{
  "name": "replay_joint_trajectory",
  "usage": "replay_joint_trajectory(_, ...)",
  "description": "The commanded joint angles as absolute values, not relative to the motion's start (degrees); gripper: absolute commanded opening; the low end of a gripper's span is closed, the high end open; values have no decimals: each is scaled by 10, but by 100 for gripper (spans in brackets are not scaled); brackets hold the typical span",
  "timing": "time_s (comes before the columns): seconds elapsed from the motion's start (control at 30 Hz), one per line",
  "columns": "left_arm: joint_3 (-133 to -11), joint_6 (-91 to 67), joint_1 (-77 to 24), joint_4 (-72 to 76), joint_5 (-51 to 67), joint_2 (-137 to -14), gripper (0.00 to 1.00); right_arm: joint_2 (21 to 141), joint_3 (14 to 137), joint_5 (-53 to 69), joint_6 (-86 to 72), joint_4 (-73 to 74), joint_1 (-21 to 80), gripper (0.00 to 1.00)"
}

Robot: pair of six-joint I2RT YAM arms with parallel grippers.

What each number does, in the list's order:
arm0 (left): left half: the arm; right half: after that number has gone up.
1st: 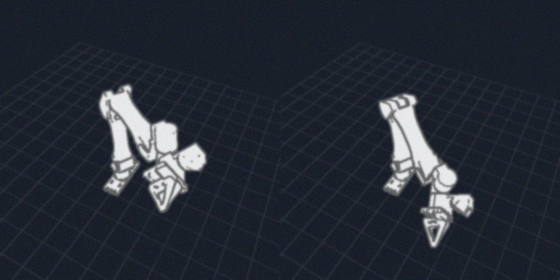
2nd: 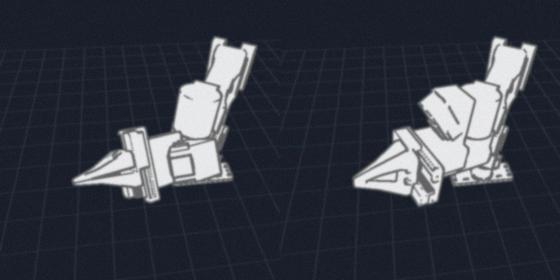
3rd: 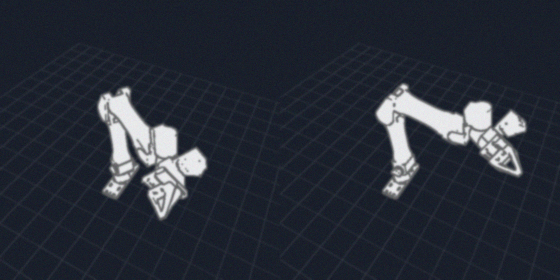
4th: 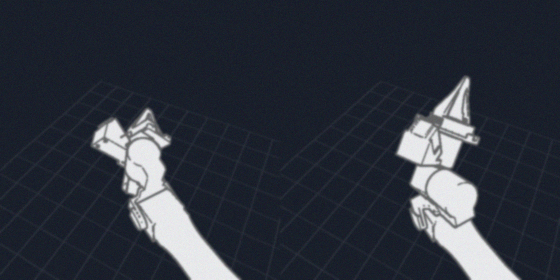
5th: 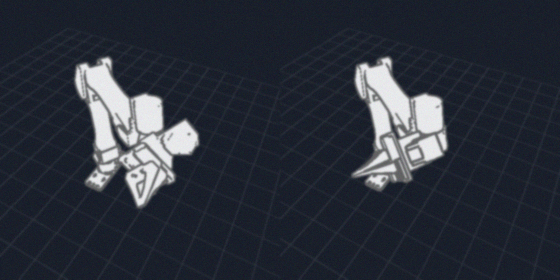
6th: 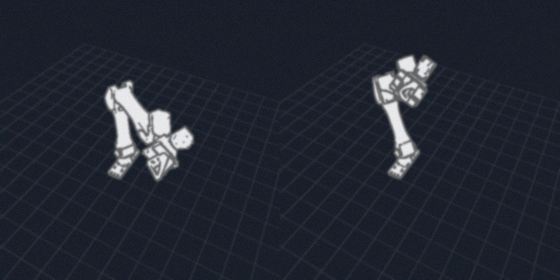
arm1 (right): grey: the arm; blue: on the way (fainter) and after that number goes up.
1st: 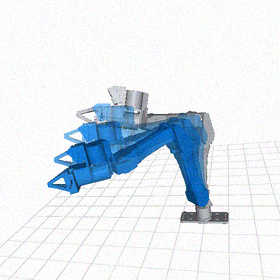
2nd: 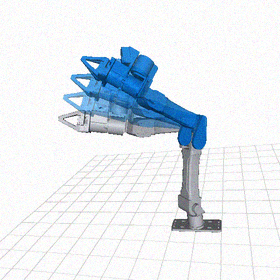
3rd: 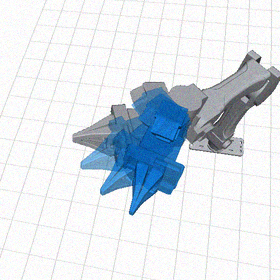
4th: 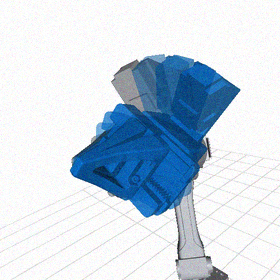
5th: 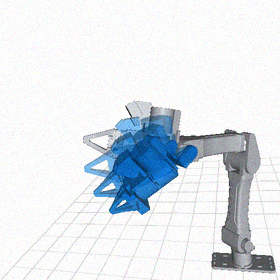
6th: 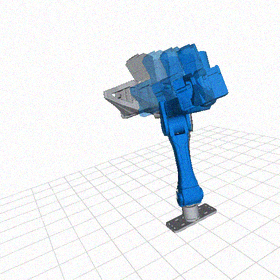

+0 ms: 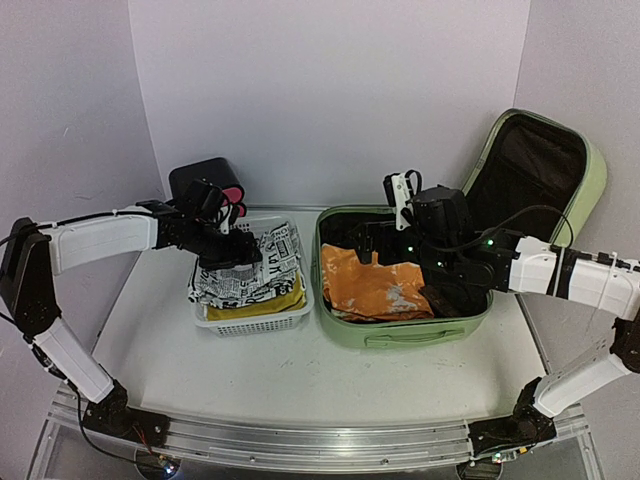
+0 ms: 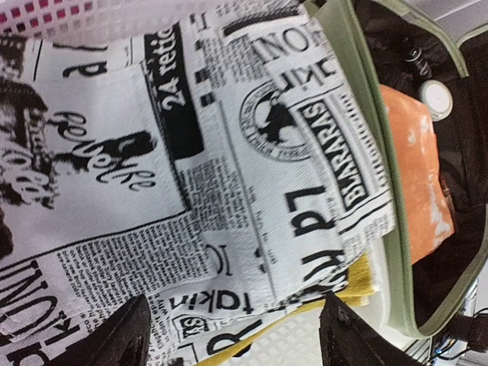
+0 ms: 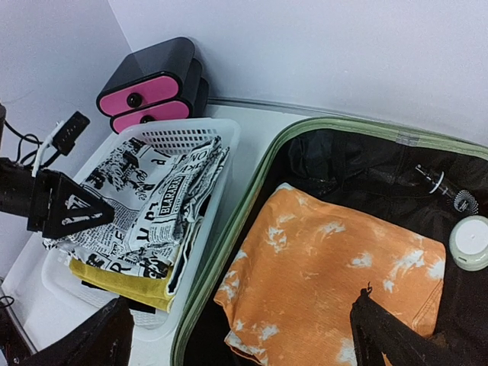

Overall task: Open, take out, and arrange the luggage
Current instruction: Adjust the clothes in the bin.

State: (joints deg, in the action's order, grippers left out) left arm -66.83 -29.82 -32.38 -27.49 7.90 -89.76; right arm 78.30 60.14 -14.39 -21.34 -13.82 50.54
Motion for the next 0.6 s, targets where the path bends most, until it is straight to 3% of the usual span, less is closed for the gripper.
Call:
replay_joint_trajectory(0.0, -734, -291, -326, -265, 94, -930, 75, 772, 605, -152, -222, -163, 506, 98)
replay_joint_trajectory(0.27, -754, -301, -325, -258, 107, -1044, 67, 760, 585, -153, -234, -163, 506, 98)
replay_joint_trajectory(0.57, -766, -289, -326, -265, 118, -963, 69, 759, 578, -157, -240, -163, 506, 98)
